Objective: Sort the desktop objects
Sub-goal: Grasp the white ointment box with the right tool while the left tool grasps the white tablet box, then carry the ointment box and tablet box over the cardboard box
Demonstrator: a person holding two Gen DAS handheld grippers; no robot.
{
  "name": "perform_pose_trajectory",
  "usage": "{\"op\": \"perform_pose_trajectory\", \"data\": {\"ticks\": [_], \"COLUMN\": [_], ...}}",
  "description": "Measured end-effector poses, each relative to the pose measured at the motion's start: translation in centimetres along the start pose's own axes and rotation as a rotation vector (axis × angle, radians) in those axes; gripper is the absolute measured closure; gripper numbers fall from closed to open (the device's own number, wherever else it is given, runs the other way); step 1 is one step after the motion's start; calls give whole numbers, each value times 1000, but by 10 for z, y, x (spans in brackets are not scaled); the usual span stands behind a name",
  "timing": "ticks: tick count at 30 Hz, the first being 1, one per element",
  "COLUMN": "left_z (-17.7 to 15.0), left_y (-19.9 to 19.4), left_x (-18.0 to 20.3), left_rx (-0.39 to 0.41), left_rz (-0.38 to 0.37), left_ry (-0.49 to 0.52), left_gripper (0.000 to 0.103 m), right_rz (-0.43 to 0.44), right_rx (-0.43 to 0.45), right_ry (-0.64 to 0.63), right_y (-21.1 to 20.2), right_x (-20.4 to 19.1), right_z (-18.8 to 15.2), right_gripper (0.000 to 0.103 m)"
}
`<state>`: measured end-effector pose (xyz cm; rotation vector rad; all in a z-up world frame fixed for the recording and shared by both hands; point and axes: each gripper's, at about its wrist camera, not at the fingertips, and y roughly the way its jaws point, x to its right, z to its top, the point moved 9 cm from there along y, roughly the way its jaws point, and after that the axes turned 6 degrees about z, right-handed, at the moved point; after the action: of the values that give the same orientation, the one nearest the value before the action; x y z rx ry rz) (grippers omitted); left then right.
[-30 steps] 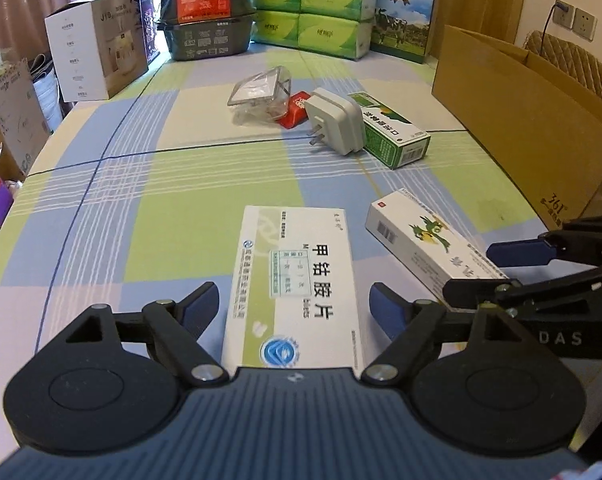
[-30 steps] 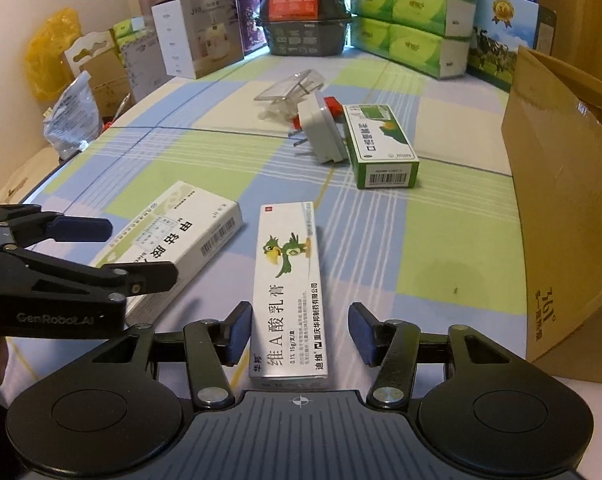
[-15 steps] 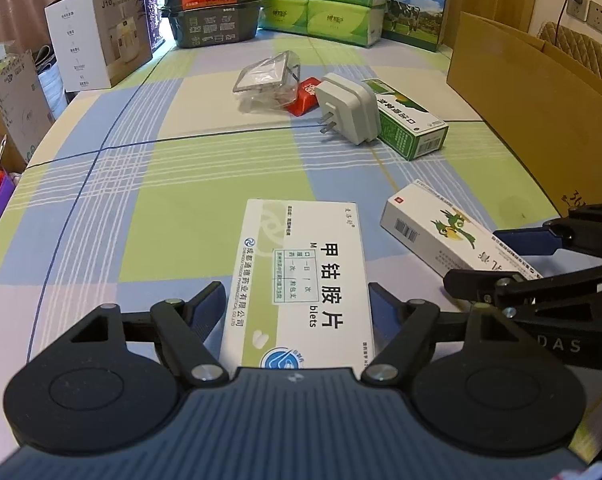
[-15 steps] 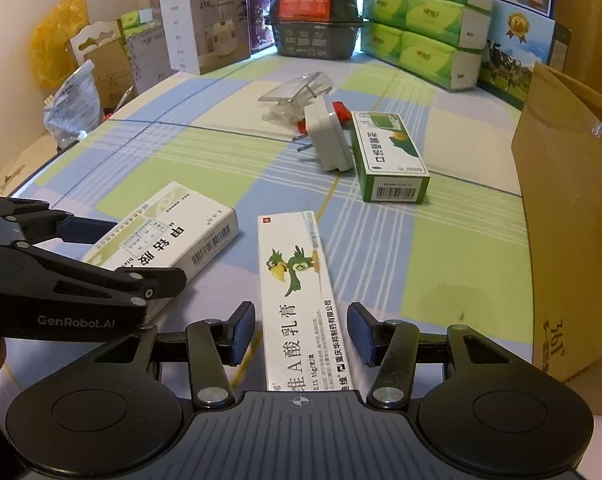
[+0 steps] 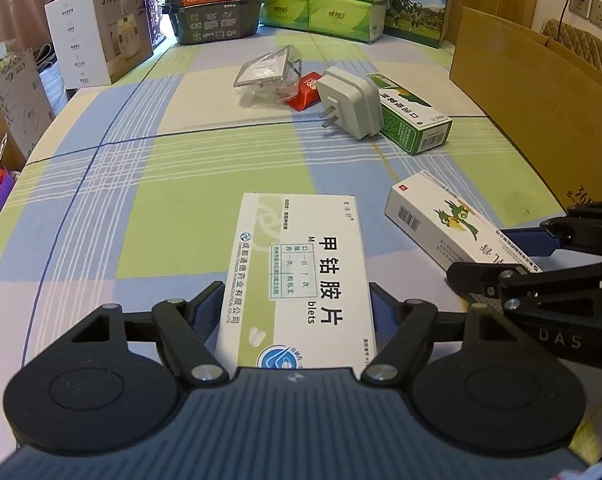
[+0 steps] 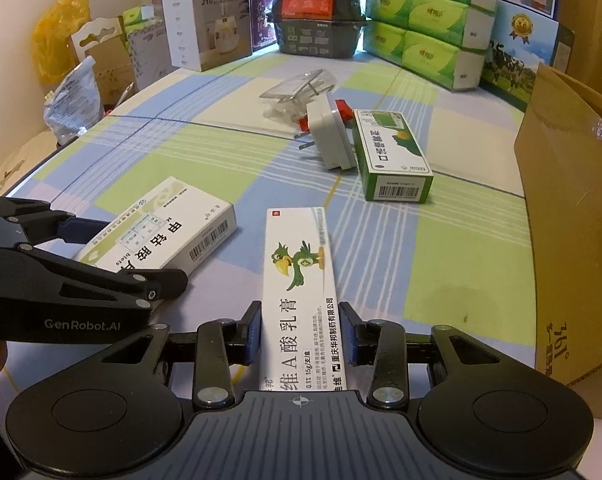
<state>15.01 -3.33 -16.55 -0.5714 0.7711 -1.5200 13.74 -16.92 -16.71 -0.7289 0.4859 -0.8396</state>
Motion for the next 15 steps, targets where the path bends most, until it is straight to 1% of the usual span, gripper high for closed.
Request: {"op": "perform_pose_trajectory", "data": {"ticks": [2, 11, 15], "left_z": [1, 1, 0], "left_y": [0, 0, -2], "left_x": [0, 0, 3], "left_rx": [4, 14, 22], "left_rz": [0, 8, 8], "left_ry": [-1, 1, 22], "left_gripper": [34, 36, 36], "right_rz": [-1, -12, -20], "right_rx": [0, 2, 3], "right_ry": [-1, -9, -5], "right_y": [1, 7, 6], "right_x": [-1, -2, -1], "right_z": [1, 2, 2], "right_gripper": [67, 67, 68]}}
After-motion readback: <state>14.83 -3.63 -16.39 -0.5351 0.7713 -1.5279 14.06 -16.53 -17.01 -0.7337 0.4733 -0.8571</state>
